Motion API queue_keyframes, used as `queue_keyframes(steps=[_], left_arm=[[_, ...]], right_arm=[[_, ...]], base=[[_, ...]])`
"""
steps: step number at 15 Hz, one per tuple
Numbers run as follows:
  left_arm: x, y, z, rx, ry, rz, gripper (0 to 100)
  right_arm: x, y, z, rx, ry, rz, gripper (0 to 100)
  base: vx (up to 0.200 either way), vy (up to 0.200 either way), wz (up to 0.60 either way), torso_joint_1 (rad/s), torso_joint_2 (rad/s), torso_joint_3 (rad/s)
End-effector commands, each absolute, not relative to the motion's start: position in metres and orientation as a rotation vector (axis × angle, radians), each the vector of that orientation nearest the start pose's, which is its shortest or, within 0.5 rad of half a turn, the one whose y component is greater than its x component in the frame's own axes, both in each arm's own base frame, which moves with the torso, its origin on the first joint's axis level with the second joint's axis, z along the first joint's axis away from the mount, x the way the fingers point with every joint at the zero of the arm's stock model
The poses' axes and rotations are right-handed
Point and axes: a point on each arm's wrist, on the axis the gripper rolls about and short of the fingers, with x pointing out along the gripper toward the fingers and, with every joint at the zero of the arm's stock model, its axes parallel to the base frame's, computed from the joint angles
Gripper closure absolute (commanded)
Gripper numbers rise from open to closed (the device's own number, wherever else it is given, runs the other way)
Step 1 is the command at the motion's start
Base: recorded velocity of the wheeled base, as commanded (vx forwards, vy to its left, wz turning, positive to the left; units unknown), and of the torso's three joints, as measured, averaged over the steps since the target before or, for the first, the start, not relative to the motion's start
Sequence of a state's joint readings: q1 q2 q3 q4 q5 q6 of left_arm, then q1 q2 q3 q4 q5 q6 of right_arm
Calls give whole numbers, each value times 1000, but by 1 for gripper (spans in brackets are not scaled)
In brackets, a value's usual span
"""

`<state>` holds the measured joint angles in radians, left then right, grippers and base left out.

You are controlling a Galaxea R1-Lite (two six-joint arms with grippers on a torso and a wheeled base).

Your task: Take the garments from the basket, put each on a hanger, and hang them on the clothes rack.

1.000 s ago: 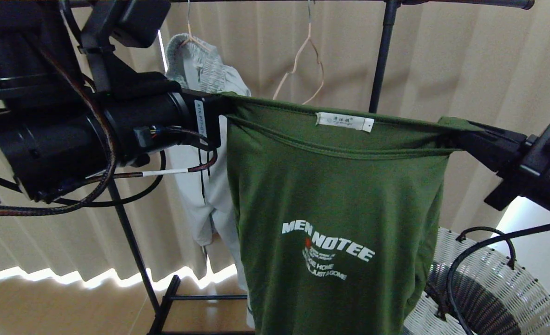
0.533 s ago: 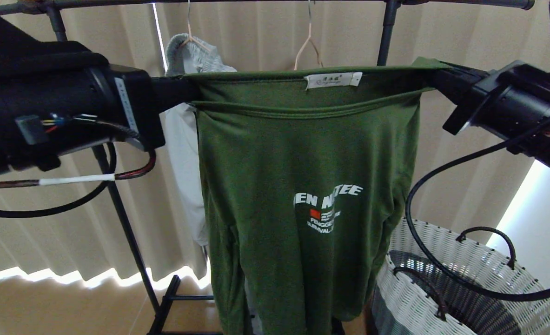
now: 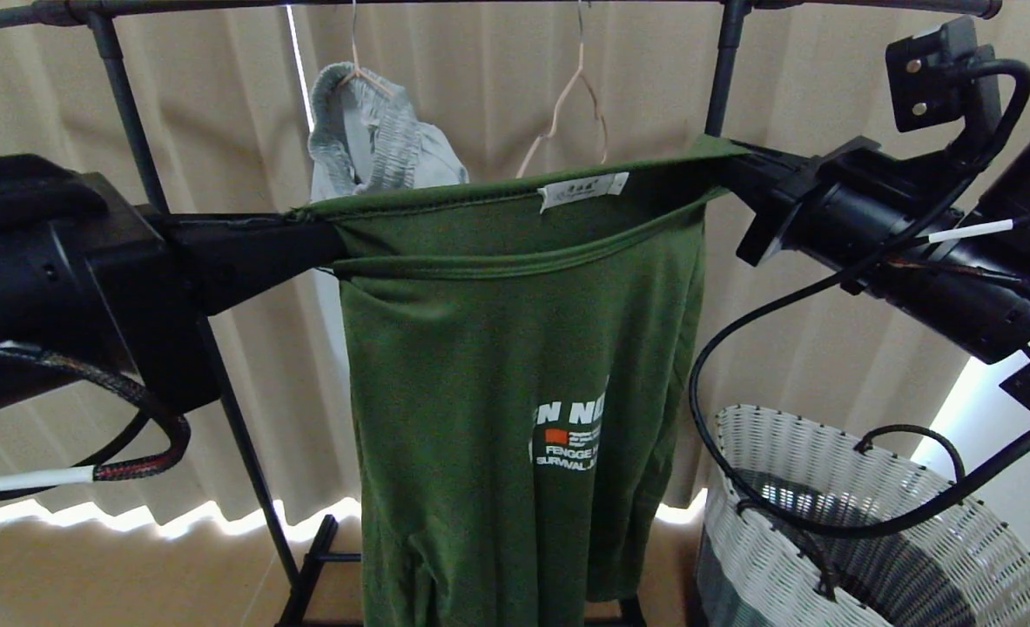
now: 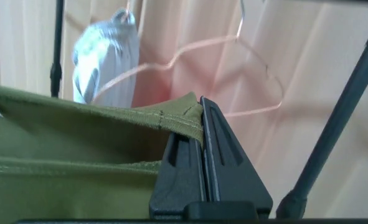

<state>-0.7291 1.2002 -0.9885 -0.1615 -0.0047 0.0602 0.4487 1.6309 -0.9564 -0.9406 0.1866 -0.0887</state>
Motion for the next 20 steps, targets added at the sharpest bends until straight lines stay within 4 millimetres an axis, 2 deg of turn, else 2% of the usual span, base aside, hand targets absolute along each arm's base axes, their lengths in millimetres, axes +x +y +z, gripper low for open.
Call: queue_keyframes(steps=[1, 3, 5, 7, 9, 20], left_arm=[[138, -123, 313, 77, 18, -733, 100], [160, -134, 321, 52, -31, -693, 100], [173, -140, 317, 49, -34, -677, 100], [176, -144, 309, 59, -8, -687, 100], [177, -145, 309, 59, -8, -684, 100], [176, -144, 303, 70, 10, -680, 100]], right_arm=[[267, 128, 276, -56, -291, 602, 100], [253, 112, 284, -64, -267, 570, 100], [235, 104, 287, -70, -229, 572, 100], [233, 103, 280, -71, -211, 575, 100], [232, 103, 271, -74, -180, 577, 100], [233, 99, 270, -77, -175, 562, 100]], base=[[0, 0, 0, 0, 0, 0], [0, 0, 0, 0, 0, 0], [0, 0, 0, 0, 0, 0], [0, 0, 0, 0, 0, 0], [0, 0, 0, 0, 0, 0], [0, 0, 0, 0, 0, 0]])
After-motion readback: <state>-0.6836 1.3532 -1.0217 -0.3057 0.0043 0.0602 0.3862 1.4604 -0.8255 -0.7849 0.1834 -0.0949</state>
